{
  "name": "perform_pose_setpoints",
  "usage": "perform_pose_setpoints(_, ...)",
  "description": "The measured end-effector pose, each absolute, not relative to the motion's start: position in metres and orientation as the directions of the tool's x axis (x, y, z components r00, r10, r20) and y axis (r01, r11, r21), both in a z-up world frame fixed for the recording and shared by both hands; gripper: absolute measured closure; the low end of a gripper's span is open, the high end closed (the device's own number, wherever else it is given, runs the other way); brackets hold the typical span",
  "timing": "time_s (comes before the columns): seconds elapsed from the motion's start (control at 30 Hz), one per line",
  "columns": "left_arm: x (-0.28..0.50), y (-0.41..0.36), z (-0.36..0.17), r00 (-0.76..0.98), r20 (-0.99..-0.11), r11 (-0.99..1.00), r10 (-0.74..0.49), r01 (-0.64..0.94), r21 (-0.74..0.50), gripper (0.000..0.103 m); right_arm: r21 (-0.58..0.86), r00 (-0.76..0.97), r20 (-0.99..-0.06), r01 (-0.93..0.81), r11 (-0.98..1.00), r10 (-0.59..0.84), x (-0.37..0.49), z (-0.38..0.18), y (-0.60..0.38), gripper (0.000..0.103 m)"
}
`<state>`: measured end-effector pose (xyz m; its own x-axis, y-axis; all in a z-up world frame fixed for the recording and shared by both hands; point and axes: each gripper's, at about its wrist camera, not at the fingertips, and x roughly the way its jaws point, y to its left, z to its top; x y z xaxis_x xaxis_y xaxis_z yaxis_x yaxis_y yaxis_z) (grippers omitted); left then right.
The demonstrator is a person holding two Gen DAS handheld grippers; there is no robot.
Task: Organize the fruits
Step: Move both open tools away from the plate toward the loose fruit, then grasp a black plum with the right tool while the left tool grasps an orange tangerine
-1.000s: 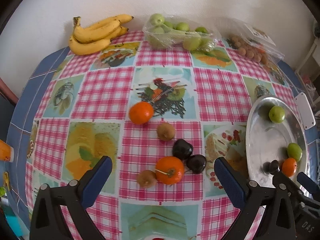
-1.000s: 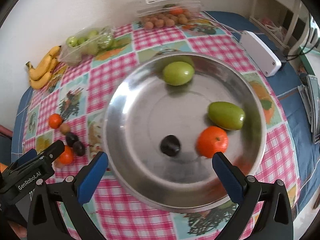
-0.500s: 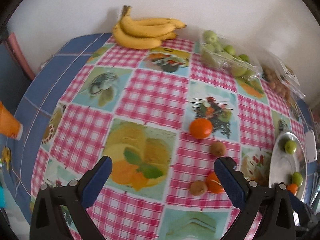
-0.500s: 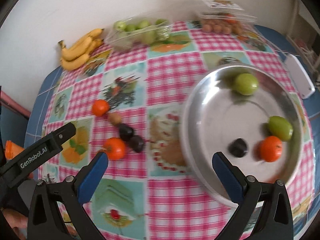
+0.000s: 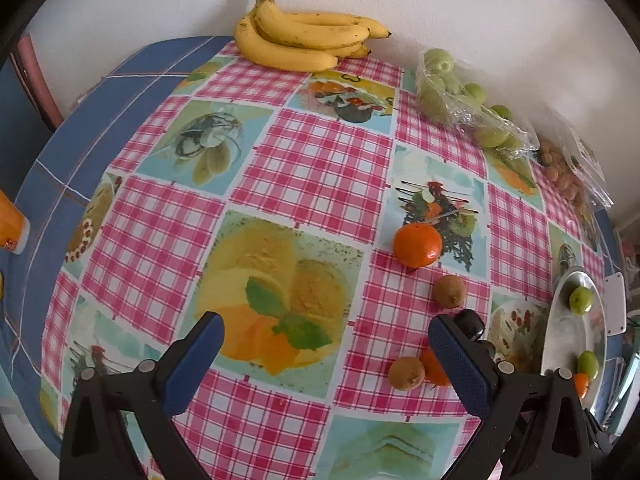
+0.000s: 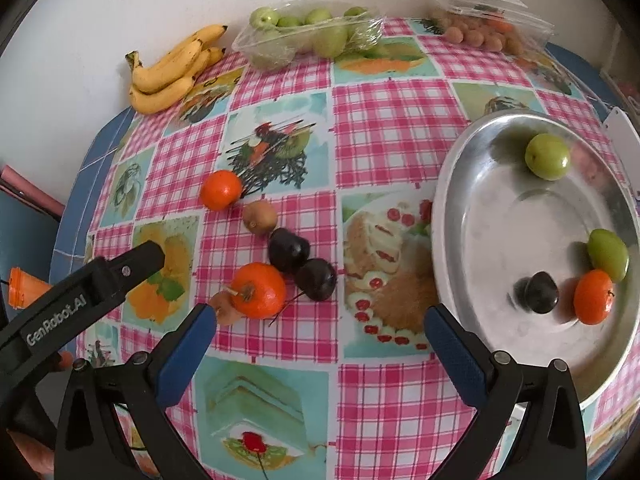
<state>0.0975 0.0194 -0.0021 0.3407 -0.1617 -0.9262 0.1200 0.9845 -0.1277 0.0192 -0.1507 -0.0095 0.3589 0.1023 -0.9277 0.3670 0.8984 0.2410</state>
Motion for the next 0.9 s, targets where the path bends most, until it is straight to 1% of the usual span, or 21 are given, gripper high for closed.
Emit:
perform_pose_setpoints(0.17,0.099,0.017,-0.002,0.334,-0.929,0.985,-0.156,0.124,-0.121,0.000,0.252,0.369,-0.924,0.382,0.889,0.104,0.020,-0.008,-0.157,0.000)
perform_pose_setpoints(0.27,0.102,0.015,-0.003,0.322,-0.931,0.982,-0.171,0.129,-0.136,0.000,0.232,0.375,-0.923,0.373,0.898,0.083,0.021,-0.007,-0.154,0.000)
perform_pose_setpoints(0.4,0.103,0.011,-0.004,0.312,-0.931,0.979,-0.189,0.135,-0.153,0.000,0.274,0.393,-0.912,0.370,0.888,0.117,0.023,-0.009,-0.157,0.000)
perform_pose_setpoints(0.6,0.108,0.005,-0.004,0.306,-0.923,0.970,-0.232,0.148,-0.194,0.000,0.263,0.398,-0.912,0.391,0.882,0.096,0.027,-0.009,-0.163,0.001)
perform_pose_setpoints(0.7,0.110,0.002,-0.005,0.302,-0.922,0.967,-0.241,0.154,-0.202,0.000,0.249,0.402,-0.912,0.391,0.886,0.079,0.030,-0.008,-0.163,0.006)
perform_pose_setpoints(0.73,0.111,0.002,-0.006,0.301,-0.922,0.967,-0.243,0.153,-0.205,0.000,0.248,0.404,-0.911,0.389,0.887,0.077,0.030,-0.007,-0.163,0.012)
perform_pose_setpoints(0.77,0.112,0.001,-0.006,0.300,-0.922,0.966,-0.246,0.152,-0.208,0.000,0.255,0.409,-0.909,0.385,0.887,0.083,0.031,-0.007,-0.163,0.022)
perform_pose_setpoints(0.8,0.113,0.001,-0.006,0.300,-0.921,0.965,-0.249,0.152,-0.212,0.001,0.268,0.410,-0.907,0.379,0.886,0.099,0.032,-0.007,-0.163,0.026)
perform_pose_setpoints(0.83,0.113,0.001,-0.006,0.299,-0.920,0.964,-0.255,0.155,-0.217,0.001,0.273,0.409,-0.907,0.373,0.887,0.107,0.033,-0.007,-0.163,0.029)
perform_pose_setpoints(0.9,0.113,-0.001,-0.005,0.299,-0.919,0.963,-0.259,0.159,-0.220,0.001,0.265,0.400,-0.910,0.370,0.890,0.105,0.034,-0.010,-0.162,0.030)
